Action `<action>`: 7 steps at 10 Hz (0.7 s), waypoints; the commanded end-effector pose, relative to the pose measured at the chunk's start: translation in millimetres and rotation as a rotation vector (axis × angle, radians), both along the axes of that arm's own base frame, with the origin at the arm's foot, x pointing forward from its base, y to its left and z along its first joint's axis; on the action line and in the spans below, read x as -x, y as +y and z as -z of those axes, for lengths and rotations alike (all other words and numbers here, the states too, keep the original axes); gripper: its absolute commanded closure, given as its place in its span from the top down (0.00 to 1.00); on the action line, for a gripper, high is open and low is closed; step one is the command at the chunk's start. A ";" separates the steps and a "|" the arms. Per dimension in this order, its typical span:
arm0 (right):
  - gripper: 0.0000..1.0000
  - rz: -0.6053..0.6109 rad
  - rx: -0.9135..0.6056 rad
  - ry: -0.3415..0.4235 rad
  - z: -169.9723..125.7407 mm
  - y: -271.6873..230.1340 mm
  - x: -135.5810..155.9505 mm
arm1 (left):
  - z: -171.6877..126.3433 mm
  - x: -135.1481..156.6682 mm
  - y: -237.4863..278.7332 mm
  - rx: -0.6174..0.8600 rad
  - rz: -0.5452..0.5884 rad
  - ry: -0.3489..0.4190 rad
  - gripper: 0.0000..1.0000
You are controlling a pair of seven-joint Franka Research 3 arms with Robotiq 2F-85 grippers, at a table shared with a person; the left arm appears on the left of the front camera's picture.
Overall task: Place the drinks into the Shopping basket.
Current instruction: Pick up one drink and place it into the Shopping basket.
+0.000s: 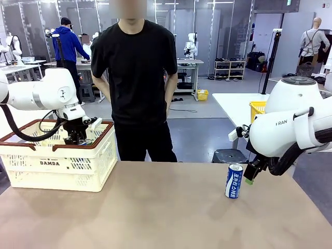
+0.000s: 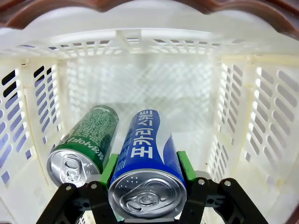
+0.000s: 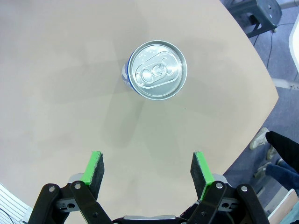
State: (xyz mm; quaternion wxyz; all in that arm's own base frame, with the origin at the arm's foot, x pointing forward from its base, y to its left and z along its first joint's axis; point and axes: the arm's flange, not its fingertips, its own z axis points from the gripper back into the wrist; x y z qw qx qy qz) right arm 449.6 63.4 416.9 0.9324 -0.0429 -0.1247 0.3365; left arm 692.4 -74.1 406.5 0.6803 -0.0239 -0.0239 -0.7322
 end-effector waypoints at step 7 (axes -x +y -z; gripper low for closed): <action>0.93 0.001 -0.001 0.000 -0.1 -0.6 0.1 | 36.7 17.5 -15.0 0.073 0.074 0.005 0.59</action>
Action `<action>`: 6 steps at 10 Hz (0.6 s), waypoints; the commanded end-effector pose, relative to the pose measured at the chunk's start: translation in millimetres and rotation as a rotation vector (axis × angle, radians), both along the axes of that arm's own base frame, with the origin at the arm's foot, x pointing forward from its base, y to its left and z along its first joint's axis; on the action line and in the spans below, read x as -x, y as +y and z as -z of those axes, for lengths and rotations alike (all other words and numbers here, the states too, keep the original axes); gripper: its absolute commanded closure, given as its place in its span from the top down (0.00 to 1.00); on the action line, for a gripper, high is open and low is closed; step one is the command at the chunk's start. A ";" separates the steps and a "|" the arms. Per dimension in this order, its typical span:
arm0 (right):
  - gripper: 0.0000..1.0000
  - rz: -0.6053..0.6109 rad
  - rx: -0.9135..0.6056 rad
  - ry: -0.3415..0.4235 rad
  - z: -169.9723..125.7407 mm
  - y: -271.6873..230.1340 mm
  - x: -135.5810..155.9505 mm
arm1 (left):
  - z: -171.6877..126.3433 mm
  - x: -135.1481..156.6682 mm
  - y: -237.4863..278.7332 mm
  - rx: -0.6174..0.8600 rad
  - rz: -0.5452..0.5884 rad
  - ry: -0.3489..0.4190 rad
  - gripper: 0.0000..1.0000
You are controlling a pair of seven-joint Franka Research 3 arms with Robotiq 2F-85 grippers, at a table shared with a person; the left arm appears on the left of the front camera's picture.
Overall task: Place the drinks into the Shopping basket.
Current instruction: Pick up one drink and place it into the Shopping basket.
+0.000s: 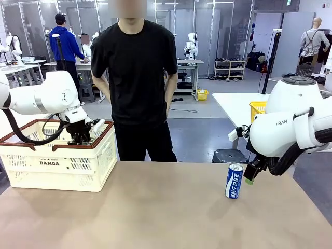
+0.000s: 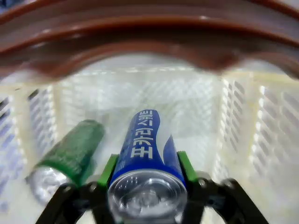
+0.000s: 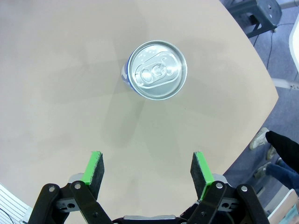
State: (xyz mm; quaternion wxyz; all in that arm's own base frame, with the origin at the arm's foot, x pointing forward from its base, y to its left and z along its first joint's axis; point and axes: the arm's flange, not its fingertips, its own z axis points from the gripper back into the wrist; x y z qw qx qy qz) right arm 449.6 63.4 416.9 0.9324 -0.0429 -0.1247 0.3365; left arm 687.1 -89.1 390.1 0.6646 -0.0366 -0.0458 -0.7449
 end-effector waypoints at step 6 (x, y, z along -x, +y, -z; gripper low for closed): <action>0.93 0.001 -0.001 0.000 -0.1 -0.6 0.1 | 25.1 15.9 -7.2 -0.004 0.039 0.042 0.59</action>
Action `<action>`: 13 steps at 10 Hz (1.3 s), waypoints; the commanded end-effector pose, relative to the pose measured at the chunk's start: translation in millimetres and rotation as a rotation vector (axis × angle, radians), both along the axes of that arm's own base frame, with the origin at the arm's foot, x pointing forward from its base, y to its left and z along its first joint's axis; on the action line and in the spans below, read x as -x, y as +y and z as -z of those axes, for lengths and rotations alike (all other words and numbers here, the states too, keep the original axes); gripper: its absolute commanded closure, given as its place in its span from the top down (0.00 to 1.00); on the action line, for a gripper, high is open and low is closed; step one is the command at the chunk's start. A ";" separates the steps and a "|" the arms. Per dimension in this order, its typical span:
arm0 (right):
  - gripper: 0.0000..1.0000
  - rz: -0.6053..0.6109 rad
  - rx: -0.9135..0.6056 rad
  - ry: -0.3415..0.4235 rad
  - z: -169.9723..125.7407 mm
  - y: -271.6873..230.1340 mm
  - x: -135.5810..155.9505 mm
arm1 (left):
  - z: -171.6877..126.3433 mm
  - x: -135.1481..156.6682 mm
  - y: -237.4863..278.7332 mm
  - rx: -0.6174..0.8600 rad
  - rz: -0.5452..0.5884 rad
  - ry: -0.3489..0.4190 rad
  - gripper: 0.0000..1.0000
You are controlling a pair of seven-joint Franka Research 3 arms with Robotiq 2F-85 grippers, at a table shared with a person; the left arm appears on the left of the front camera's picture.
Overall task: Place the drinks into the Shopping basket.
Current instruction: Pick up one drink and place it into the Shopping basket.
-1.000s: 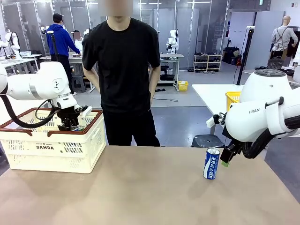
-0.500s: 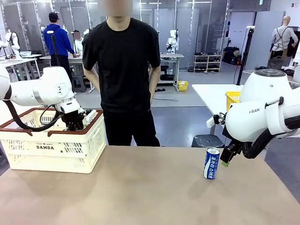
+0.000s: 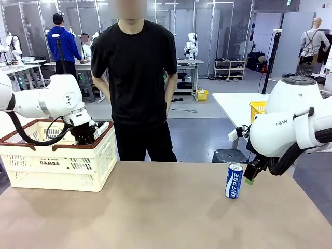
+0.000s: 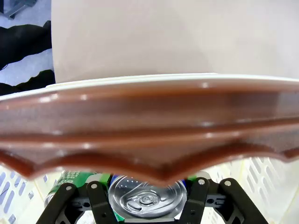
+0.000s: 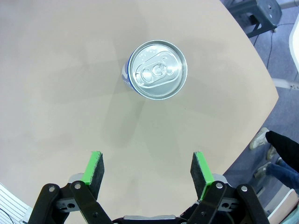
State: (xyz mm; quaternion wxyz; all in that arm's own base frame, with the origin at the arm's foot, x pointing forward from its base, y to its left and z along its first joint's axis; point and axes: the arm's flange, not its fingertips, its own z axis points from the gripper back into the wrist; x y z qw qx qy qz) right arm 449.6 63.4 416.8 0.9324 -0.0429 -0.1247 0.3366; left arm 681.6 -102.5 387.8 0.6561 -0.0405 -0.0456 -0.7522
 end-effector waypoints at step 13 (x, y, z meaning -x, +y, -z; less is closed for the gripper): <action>0.93 0.001 -0.001 0.000 -0.1 -0.6 0.1 | 6.6 5.7 26.0 -0.050 -0.015 0.031 1.00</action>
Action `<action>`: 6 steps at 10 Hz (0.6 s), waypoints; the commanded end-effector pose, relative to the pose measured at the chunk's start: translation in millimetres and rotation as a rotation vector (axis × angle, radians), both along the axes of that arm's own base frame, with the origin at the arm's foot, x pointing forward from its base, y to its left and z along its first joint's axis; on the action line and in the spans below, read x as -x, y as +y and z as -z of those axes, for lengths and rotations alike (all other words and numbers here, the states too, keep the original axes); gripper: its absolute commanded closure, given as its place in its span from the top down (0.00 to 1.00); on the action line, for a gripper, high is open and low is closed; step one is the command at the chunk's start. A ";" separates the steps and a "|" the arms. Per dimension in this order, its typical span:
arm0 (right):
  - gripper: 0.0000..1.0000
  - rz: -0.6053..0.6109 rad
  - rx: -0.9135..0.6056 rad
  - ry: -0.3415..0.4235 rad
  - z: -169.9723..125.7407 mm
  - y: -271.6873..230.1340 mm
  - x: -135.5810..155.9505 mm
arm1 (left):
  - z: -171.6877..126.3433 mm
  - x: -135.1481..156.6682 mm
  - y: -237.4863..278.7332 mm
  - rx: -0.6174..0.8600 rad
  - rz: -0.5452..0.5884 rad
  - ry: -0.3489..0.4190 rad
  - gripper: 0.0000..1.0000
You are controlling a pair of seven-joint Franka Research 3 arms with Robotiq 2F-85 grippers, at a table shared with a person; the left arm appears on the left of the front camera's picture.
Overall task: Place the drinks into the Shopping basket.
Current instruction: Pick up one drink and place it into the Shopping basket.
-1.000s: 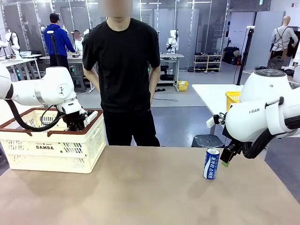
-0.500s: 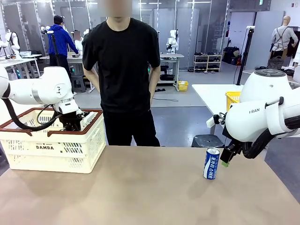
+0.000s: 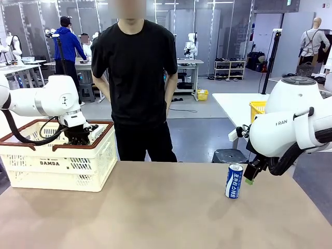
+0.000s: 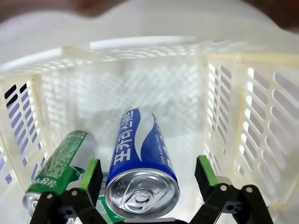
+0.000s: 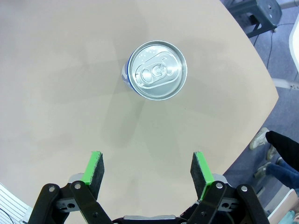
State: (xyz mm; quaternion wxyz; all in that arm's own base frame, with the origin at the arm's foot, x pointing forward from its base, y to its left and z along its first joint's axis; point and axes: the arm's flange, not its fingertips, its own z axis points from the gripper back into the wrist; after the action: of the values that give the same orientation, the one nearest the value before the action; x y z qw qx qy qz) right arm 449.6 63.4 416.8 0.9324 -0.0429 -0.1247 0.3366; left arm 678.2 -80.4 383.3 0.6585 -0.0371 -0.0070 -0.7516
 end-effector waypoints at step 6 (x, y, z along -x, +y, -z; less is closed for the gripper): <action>0.93 0.001 -0.001 0.000 -0.1 -0.6 0.1 | 0.0 0.0 0.0 0.000 0.000 0.000 1.00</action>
State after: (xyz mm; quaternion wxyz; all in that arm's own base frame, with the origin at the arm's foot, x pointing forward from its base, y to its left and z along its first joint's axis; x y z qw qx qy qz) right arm 449.6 63.4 416.8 0.9324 -0.0429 -0.1247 0.3365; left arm 678.9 -81.0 383.9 0.6603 -0.0352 -0.0093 -0.7501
